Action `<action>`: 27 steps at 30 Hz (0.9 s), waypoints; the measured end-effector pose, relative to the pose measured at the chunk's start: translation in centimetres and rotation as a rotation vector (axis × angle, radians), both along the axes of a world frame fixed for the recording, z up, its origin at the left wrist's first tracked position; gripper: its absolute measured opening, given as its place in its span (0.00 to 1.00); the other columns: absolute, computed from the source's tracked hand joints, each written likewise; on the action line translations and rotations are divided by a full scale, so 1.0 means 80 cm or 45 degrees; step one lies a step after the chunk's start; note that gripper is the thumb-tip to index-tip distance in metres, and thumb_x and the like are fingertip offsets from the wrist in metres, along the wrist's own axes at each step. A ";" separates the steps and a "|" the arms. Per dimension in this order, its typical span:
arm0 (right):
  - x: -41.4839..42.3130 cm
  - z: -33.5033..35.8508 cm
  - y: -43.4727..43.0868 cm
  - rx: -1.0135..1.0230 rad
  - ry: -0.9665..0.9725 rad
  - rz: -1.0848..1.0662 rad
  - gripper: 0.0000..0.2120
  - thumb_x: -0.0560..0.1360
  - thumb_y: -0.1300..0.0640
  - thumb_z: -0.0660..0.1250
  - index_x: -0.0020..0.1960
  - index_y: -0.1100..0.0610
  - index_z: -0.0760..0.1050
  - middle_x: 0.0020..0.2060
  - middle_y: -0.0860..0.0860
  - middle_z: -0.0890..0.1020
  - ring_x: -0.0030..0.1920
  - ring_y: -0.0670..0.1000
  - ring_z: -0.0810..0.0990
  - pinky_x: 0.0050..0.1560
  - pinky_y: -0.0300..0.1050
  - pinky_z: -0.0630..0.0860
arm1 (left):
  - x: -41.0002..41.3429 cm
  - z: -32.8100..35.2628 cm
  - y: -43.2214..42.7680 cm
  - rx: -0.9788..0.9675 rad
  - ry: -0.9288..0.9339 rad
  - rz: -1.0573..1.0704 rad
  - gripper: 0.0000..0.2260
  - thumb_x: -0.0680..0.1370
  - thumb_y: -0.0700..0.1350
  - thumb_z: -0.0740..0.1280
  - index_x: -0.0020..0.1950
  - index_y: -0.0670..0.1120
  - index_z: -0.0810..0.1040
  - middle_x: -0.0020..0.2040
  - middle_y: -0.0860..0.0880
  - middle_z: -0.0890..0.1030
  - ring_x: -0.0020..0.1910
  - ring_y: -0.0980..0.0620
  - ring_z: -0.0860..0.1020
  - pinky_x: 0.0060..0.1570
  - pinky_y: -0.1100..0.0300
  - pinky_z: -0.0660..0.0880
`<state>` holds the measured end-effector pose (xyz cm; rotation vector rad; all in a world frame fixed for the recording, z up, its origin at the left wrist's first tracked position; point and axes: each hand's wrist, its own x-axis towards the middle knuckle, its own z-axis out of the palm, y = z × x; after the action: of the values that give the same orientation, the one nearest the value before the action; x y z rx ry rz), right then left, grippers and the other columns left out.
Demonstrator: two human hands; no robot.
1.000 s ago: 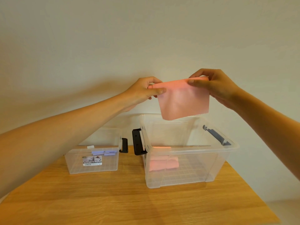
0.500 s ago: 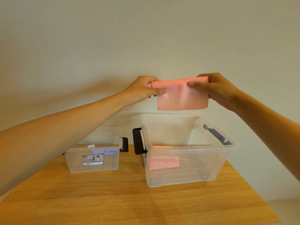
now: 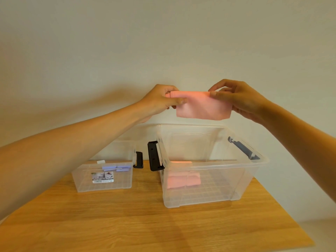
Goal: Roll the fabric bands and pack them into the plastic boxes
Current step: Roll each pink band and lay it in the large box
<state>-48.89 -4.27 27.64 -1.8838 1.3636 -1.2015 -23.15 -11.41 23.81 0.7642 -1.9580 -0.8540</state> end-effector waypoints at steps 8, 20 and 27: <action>-0.002 -0.004 -0.005 -0.011 0.081 -0.043 0.11 0.76 0.53 0.74 0.52 0.60 0.83 0.45 0.54 0.83 0.43 0.51 0.81 0.39 0.43 0.79 | -0.001 -0.002 0.000 0.060 -0.023 -0.018 0.11 0.73 0.46 0.78 0.51 0.45 0.82 0.44 0.51 0.83 0.39 0.59 0.78 0.40 0.67 0.71; 0.000 -0.006 -0.007 -0.012 0.391 -0.083 0.11 0.72 0.50 0.77 0.50 0.55 0.85 0.43 0.52 0.85 0.42 0.49 0.81 0.42 0.39 0.76 | -0.003 -0.014 -0.009 0.085 -0.118 -0.035 0.11 0.78 0.53 0.72 0.51 0.45 0.84 0.42 0.53 0.83 0.42 0.57 0.80 0.45 0.61 0.73; -0.008 -0.023 -0.016 -0.007 0.572 -0.093 0.08 0.78 0.49 0.72 0.50 0.53 0.83 0.42 0.49 0.83 0.42 0.47 0.79 0.40 0.33 0.73 | -0.014 -0.022 -0.011 -0.003 -0.294 -0.069 0.10 0.74 0.46 0.77 0.49 0.41 0.83 0.40 0.51 0.84 0.40 0.58 0.77 0.39 0.65 0.69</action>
<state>-49.52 -5.56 25.78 -2.2134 1.6684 -0.8396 -24.26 -12.29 22.01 0.8428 -2.1909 -0.8251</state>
